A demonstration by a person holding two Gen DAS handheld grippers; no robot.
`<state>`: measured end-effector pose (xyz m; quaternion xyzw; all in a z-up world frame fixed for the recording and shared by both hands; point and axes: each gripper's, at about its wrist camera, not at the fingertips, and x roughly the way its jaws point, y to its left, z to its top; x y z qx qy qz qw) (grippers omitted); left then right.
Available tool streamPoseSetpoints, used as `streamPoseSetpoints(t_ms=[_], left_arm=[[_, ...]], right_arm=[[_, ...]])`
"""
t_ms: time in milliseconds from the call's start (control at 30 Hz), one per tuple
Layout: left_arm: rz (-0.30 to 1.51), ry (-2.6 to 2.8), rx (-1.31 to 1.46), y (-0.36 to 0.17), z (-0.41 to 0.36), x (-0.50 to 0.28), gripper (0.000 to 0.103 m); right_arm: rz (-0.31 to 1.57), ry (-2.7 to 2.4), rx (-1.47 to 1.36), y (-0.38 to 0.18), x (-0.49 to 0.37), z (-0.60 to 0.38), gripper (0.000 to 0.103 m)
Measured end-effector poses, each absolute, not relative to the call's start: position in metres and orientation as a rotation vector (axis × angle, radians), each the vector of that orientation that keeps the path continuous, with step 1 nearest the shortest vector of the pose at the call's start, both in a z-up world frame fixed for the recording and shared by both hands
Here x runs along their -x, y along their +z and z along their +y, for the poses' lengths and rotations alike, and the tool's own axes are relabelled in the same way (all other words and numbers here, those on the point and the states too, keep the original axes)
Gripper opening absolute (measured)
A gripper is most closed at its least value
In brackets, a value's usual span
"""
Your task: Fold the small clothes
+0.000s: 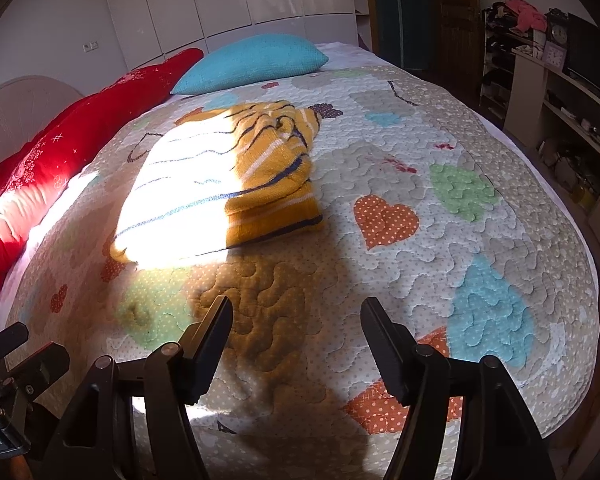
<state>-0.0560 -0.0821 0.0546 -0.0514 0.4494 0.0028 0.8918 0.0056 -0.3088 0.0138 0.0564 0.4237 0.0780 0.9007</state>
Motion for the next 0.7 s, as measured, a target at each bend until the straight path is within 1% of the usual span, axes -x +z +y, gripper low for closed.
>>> streamPoseSetpoints(t_ms=[700], left_arm=[[0.962, -0.018, 0.102, 0.0471, -0.0867, 0.0550, 0.103]], right_arm=[[0.885, 0.153, -0.117, 0.0109, -0.0055, -0.3103, 0.073]])
